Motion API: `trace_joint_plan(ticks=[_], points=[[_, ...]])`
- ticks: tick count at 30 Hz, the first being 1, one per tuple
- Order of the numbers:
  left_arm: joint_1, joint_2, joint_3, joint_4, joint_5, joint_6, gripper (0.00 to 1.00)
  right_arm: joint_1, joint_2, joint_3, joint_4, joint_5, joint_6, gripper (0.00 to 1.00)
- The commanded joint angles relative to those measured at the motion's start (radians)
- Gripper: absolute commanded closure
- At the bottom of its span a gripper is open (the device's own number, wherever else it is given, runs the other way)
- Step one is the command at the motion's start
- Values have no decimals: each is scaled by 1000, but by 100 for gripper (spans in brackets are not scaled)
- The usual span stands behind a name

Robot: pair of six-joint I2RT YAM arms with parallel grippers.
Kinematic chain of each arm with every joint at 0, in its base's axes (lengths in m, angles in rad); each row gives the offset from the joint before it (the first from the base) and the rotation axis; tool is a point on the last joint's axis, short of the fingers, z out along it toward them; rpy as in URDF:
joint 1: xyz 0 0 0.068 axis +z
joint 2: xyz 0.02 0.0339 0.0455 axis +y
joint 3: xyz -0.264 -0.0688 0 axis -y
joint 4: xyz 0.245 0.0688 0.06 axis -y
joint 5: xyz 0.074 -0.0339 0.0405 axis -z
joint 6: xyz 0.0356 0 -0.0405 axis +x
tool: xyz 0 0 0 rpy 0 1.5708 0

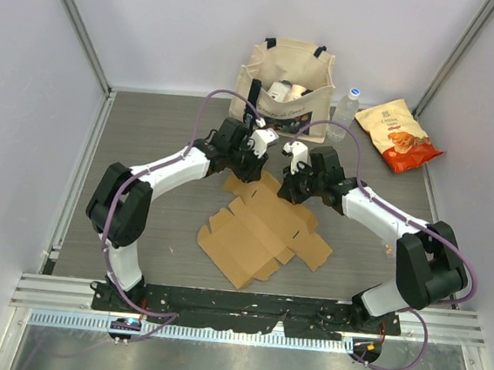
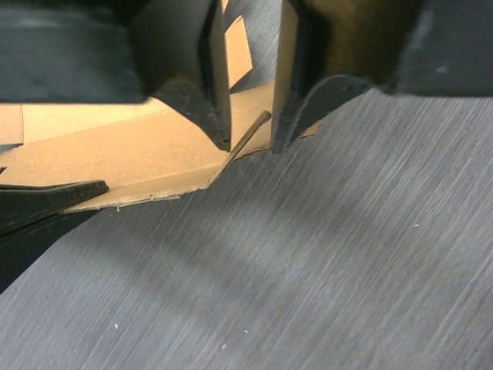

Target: Fold the paper box

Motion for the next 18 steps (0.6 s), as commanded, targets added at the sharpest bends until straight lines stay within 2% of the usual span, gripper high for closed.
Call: trace_joint_plan(ticks=[1, 5, 7, 8, 9, 10, 12, 16, 18], points=[[0, -25, -9, 46, 21, -7, 74, -1, -21, 13, 31, -3, -6, 98], [-29, -77, -69, 157, -97, -67, 91, 5, -21, 19, 39, 81, 52, 89], [-57, -113, -119, 227, -181, -96, 95, 20, -19, 43, 8, 165, 83, 81], [-63, -129, -148, 265, -214, -108, 99, 39, -24, 52, -4, 258, 115, 78], [-66, -143, -179, 355, -240, -122, 100, 46, -28, 68, -25, 302, 141, 73], [-68, -161, -243, 400, -249, -163, 100, 51, -31, 79, -42, 348, 167, 64], [-68, -199, -305, 523, -267, -195, 100, 53, -42, 123, -106, 387, 248, 58], [-68, -233, -400, 605, -384, -272, 100, 53, -65, 210, -251, 520, 426, 40], [-68, -247, -426, 622, -433, -326, 100, 53, -68, 278, -344, 557, 512, 37]])
